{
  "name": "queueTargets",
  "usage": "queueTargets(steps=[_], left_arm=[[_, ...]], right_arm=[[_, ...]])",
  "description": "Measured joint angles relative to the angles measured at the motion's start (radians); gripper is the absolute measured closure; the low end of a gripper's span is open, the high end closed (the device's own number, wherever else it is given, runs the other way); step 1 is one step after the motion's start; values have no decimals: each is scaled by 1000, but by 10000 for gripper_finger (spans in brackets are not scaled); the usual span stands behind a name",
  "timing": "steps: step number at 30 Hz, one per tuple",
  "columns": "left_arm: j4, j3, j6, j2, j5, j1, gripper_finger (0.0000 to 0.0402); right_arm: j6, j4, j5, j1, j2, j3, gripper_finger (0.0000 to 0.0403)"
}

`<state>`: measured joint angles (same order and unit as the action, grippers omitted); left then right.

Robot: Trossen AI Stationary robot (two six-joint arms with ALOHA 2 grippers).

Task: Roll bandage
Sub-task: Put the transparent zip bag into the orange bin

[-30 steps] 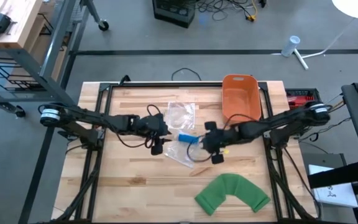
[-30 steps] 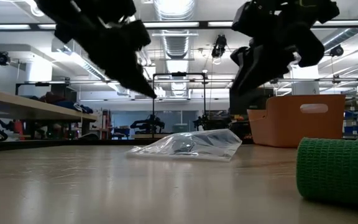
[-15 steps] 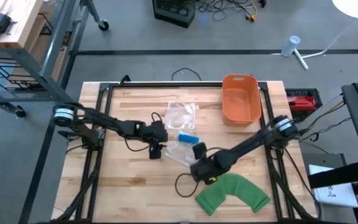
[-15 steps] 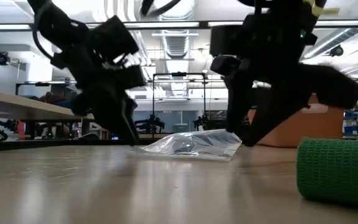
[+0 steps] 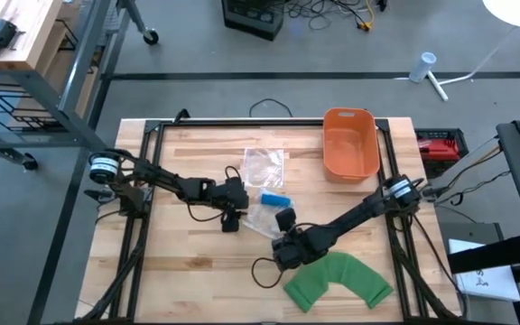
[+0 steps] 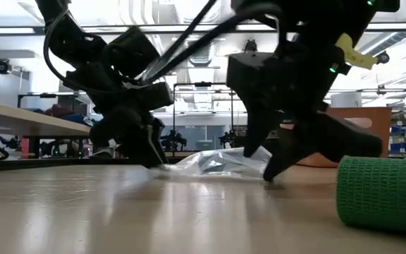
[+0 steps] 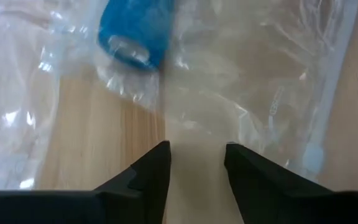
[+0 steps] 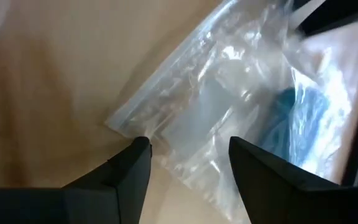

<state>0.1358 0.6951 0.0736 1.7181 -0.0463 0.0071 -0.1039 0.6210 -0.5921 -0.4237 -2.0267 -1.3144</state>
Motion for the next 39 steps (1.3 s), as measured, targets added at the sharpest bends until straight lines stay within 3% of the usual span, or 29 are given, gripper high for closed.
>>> queueTargets(steps=[10,18,27,34,39], left_arm=[[101,-1,76,39,-39,2,262],[174,-4,53,58,14,-7,251],[180,-4,103,60,106,-28,247],[235,-6,272,71,127,-68,264],[273,-6,422,72,134,-74,267]], right_arm=[[-10,-148,-64,-10,45,-36,195],[145,-272,-25,-10,49,-35,203],[304,-217,-2,-4,-24,-8,204],[495,-81,-20,10,-51,-9,204],[518,-18,-50,11,-50,-8,204]])
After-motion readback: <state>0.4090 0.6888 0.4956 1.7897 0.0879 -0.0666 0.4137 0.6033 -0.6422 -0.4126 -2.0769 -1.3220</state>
